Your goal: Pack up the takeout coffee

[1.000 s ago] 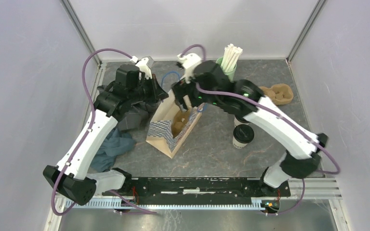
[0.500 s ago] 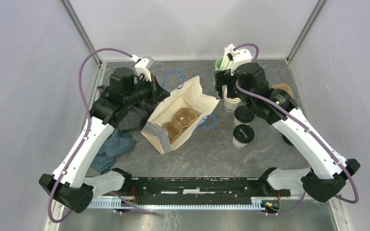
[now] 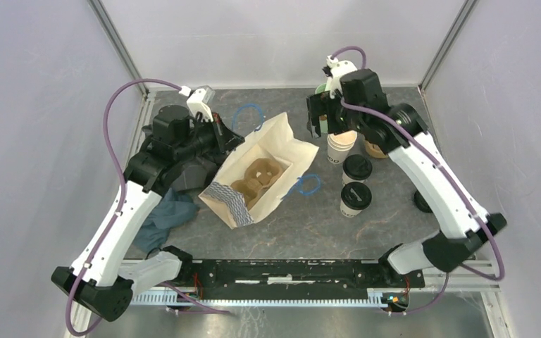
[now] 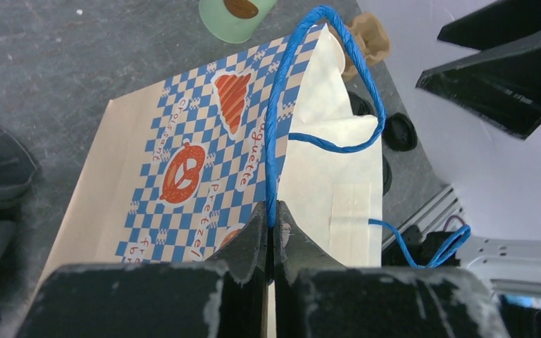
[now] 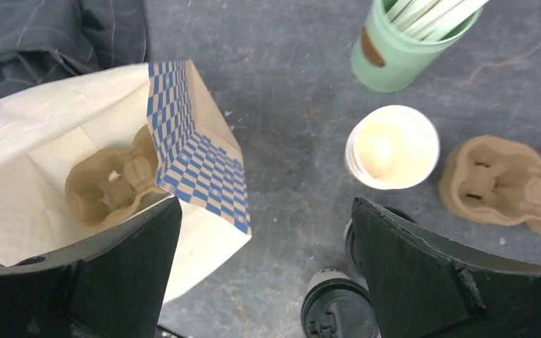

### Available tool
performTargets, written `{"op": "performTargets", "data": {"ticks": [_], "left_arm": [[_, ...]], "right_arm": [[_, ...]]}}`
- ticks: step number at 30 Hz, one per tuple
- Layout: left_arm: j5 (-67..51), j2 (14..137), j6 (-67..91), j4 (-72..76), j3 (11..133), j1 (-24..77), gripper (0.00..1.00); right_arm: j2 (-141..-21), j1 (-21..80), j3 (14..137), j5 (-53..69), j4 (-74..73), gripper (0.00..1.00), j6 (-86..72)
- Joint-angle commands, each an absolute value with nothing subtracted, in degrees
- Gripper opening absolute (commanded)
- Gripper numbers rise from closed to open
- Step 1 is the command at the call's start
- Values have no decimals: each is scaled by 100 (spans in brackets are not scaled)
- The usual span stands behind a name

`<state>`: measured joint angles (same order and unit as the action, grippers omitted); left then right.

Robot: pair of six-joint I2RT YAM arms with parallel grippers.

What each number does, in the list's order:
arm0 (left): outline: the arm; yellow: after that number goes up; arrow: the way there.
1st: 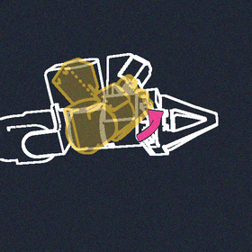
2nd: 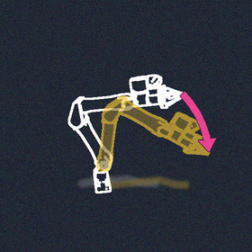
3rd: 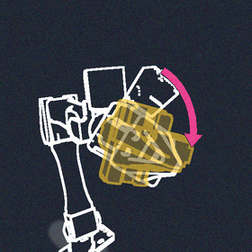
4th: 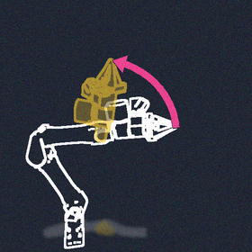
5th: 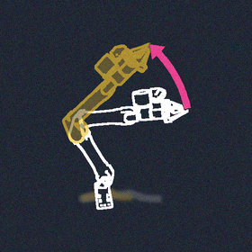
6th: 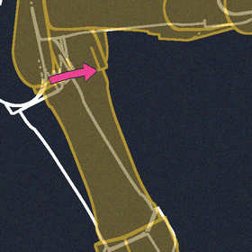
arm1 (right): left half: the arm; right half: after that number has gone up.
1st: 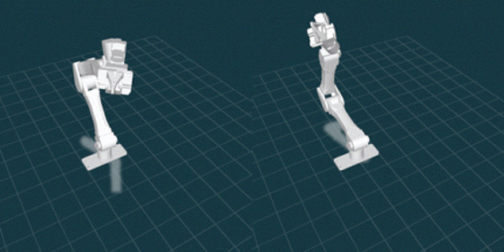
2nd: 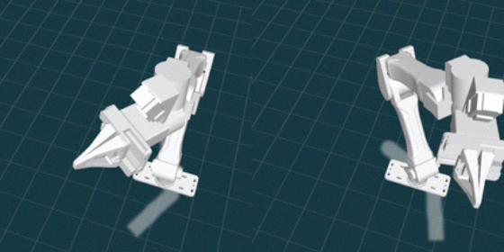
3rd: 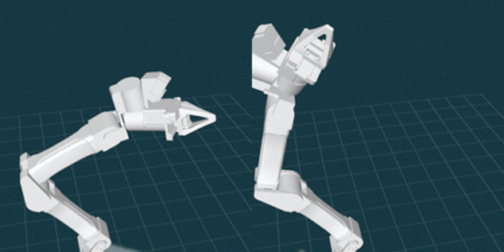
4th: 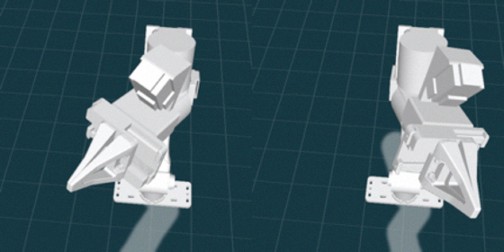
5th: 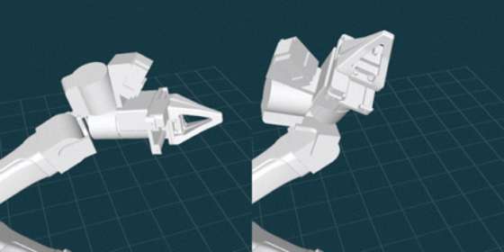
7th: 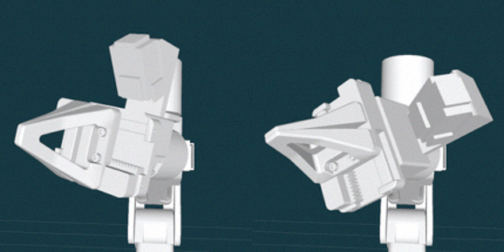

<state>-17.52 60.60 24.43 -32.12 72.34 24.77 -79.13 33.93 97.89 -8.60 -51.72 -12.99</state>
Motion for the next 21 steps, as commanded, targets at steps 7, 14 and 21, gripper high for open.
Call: {"op": "performTargets", "data": {"ticks": [7,14,21], "left_arm": [[-746,6008,4548,-3430,7180,2466,2],[-1184,5826,4637,-3358,6927,2465,2],[-1171,5374,4599,-3023,6553,2461,2]], "right_arm": [[-8352,3470,8771,1587,-6211,98,-3664],[-7931,4071,7985,1052,-5007,87,-4890],[-7445,4314,7977,490,-4802,28,-5348]]}}
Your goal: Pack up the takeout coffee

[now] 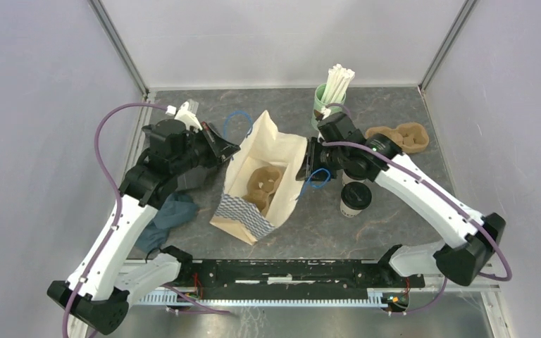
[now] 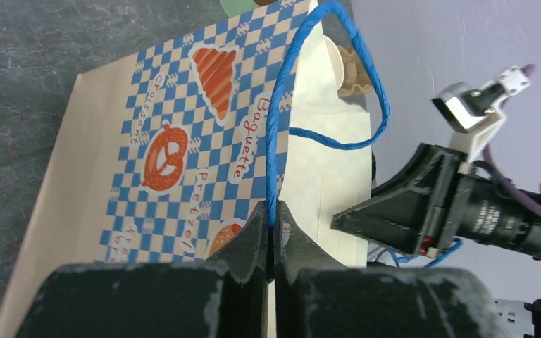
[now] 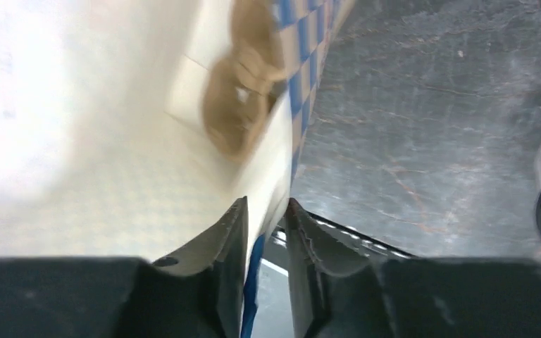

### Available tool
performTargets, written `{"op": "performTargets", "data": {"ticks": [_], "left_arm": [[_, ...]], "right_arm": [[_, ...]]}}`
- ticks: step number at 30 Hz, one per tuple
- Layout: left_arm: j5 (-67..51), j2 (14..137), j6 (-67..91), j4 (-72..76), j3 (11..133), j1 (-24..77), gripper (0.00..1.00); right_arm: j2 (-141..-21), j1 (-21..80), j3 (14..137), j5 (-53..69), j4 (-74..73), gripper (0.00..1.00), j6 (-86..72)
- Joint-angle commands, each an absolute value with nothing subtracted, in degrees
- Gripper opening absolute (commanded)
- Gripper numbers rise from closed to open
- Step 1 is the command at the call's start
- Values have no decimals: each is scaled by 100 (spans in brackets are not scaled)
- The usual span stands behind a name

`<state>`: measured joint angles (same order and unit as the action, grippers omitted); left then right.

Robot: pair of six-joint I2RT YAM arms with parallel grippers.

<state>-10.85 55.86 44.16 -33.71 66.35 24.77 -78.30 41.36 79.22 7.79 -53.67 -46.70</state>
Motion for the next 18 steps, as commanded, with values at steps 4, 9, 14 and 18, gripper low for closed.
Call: {"op": "performTargets", "data": {"ticks": [4,9,14,18], "left_arm": [[-1128,5533,4842,-3649,7302,2461,2],[-475,5432,5479,-4533,7251,2461,2],[-812,5906,5206,-4569,6599,2347,2],[-1066,6030,4789,-4480,8109,2382,2]], "right_arm": [[-7750,4684,8811,669,-4952,3,-5704],[-7910,4769,9648,565,-4981,0,-5775],[-7976,4703,8939,597,-4946,0,-5520],[-8451,4923,10890,-200,-5832,0,-4874]]}}
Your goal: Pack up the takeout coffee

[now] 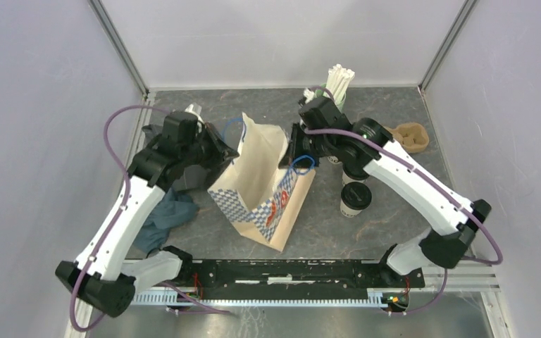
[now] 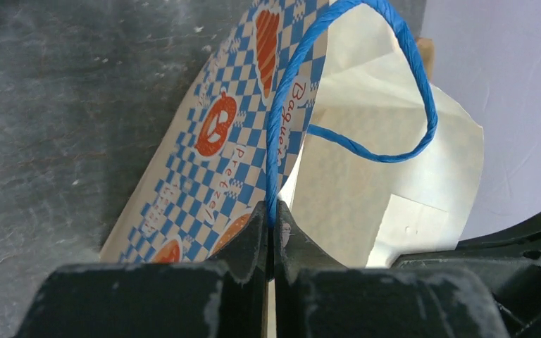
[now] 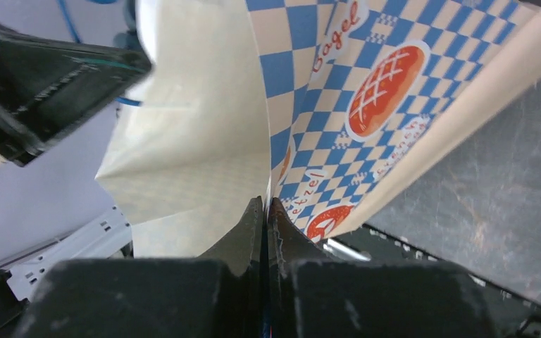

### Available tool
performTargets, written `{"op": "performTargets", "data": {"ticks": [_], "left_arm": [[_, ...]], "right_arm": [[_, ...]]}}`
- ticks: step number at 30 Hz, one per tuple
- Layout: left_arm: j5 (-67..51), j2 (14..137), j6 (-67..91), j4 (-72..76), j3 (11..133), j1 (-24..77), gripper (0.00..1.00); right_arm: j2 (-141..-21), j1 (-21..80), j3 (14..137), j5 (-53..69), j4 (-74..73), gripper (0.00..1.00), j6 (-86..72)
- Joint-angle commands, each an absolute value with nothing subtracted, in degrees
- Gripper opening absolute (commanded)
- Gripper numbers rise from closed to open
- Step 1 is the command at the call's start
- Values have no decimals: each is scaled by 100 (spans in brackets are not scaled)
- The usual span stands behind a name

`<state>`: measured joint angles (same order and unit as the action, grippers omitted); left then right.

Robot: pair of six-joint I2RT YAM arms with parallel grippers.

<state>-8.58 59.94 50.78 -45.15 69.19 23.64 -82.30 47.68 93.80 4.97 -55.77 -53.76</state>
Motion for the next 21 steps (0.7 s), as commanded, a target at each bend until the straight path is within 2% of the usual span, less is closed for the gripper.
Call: {"op": "performTargets", "data": {"ticks": [1,3,5,7,9,12,14,16,21], "left_arm": [[-651,5949,4694,-4470,8135,2388,2],[-157,5779,4472,-4281,7426,2378,2],[-451,5989,4405,-4641,7183,2154,2],[-1264,6281,4153,-4686,7683,2096,2],[-1048,6139,4216,-4510,7872,2144,2],[-639,5466,4083,-3444,6855,2126,2],[-720,5154,4021,-2877,6474,2134,2],[-880,4900,4054,-2039,6143,2136,2],[-842,4163,4335,-548,5019,2131,2]], "right_arm": [[-8445,4911,10797,-380,-5912,1,-4736],[-8175,4740,9742,-212,-5651,1,-4847],[-7886,4588,8905,396,-4832,0,-4944],[-7917,4587,9316,416,-4736,0,-4731],[-7949,4587,9724,212,-4954,6,-4328],[-7575,4562,8703,244,-4284,1,-3951],[-7087,4570,7612,397,-3347,0,-3859],[-6751,4571,7028,357,-2769,1,-3721],[-6704,4491,6773,252,-2369,0,-2969]]}}
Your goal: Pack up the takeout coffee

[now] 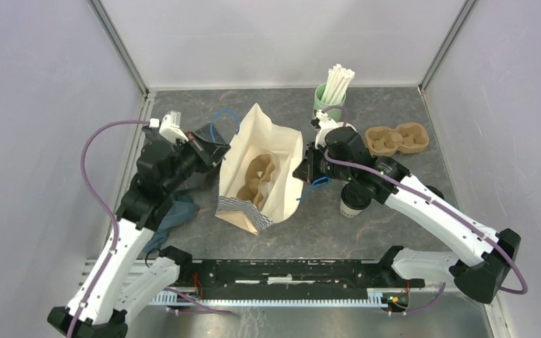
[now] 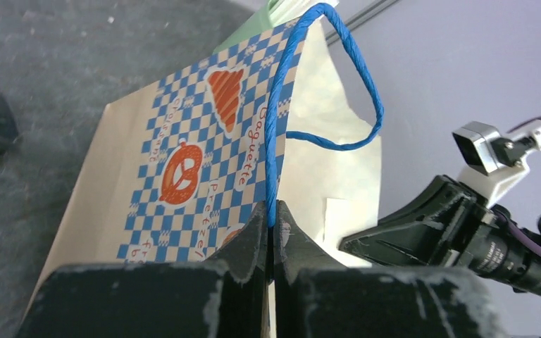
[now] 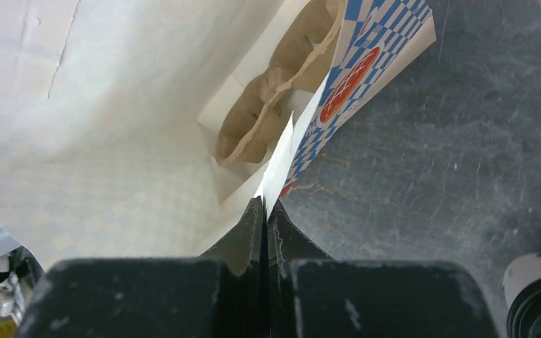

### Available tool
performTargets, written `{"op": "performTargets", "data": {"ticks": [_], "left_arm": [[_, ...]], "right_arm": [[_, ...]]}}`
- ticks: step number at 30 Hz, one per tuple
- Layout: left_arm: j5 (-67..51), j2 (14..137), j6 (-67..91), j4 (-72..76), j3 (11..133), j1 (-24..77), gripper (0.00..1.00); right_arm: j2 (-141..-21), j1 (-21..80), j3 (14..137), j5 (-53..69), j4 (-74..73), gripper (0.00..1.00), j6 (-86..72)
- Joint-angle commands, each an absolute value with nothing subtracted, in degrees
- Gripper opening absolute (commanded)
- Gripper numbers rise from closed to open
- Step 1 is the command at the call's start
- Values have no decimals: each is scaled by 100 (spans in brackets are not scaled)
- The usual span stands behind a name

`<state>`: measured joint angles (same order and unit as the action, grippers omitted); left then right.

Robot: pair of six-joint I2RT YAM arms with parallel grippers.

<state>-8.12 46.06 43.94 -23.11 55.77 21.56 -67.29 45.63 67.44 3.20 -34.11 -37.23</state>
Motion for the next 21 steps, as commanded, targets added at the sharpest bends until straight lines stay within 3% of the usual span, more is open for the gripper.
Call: {"op": "performTargets", "data": {"ticks": [1,5,9,11,12,13,14,15,19,21], "left_arm": [[-829,4116,4341,-511,4939,2130,2],[-771,4221,4353,-1185,5247,2129,2],[-524,4615,4887,-2606,6073,2136,4],[-337,4796,4971,-3387,6389,2131,23],[-218,4890,4958,-3804,6491,2135,29],[-219,4981,4788,-3996,6547,2135,38],[-134,5040,4583,-4289,6616,2131,51],[38,5104,4471,-4533,6728,2129,62],[143,5406,4074,-4843,7385,2136,88],[118,5519,3912,-4782,7626,2130,93]], "right_arm": [[-6789,4462,6898,278,-2443,0,-2862],[-7188,4346,7679,347,-2918,0,-2632],[-8226,4250,9850,808,-4767,2,-2877],[-8853,4241,10711,851,-5793,4,-2959],[-9090,4209,10842,734,-6160,12,-2945],[-9201,4160,10792,441,-6449,20,-2824],[-9285,4102,10634,176,-6603,37,-2688],[-9355,4010,10581,140,-6675,47,-2508],[-9574,3973,11274,80,-7046,70,-2189],[-9456,3968,11167,54,-6886,77,-2106]]}}
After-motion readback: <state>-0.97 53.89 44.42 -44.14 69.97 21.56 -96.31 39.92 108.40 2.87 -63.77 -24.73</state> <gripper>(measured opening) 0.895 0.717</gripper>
